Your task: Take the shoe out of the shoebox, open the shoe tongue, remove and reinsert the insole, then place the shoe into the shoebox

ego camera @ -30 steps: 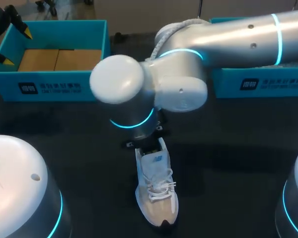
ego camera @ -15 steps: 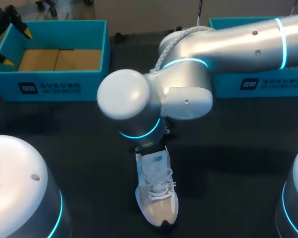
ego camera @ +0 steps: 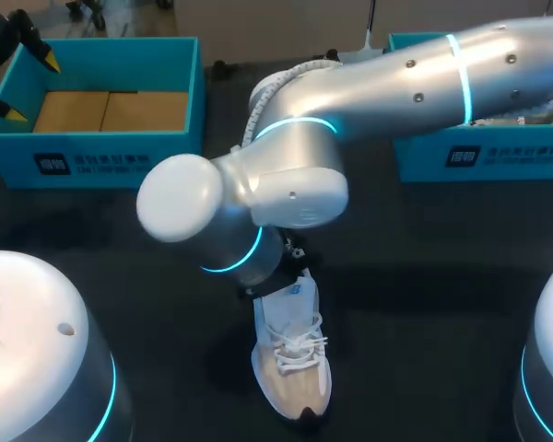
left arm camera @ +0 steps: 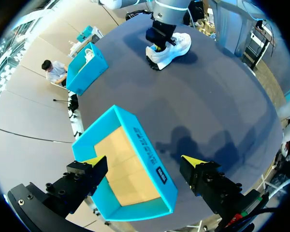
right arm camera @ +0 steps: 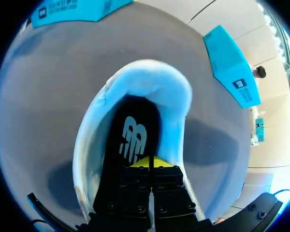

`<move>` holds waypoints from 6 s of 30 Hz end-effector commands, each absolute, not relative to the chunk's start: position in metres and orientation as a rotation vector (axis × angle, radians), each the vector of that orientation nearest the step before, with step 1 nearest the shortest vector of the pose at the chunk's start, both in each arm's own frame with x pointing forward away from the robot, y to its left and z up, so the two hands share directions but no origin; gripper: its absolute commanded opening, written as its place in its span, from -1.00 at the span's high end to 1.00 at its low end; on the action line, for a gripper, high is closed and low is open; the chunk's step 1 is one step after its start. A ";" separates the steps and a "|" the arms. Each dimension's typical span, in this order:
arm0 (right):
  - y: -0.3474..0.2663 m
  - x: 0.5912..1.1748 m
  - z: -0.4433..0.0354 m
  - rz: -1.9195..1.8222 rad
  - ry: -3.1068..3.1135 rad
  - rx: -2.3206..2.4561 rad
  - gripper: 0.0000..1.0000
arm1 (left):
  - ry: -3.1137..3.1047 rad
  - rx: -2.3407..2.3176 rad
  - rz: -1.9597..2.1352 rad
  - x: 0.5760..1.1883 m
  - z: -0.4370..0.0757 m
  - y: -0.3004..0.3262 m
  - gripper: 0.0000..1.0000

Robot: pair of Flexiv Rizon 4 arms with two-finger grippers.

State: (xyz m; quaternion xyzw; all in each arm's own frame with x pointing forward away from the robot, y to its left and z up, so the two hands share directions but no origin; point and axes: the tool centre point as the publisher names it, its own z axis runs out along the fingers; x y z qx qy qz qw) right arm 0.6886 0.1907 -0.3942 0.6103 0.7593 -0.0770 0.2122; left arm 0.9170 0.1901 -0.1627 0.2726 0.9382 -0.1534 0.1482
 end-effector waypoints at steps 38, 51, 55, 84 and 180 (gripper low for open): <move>0.206 0.689 -0.431 -0.079 1.859 2.049 1.00 | 2.699 0.784 -0.436 0.916 -0.163 0.190 -1.00; 0.210 0.675 -0.408 0.017 1.954 2.087 1.00 | 2.699 0.784 -0.436 0.916 -0.163 0.190 -1.00; 0.204 0.676 -0.387 0.068 1.986 2.091 1.00 | 2.699 0.784 -0.436 0.916 -0.163 0.190 -1.00; 0.214 0.661 -0.372 -0.087 2.250 2.071 0.33 | 2.699 0.784 -0.436 0.916 -0.163 0.190 -1.00; 0.215 0.600 -0.319 -0.026 2.202 2.038 0.28 | 2.699 0.784 -0.436 0.916 -0.163 0.190 -1.00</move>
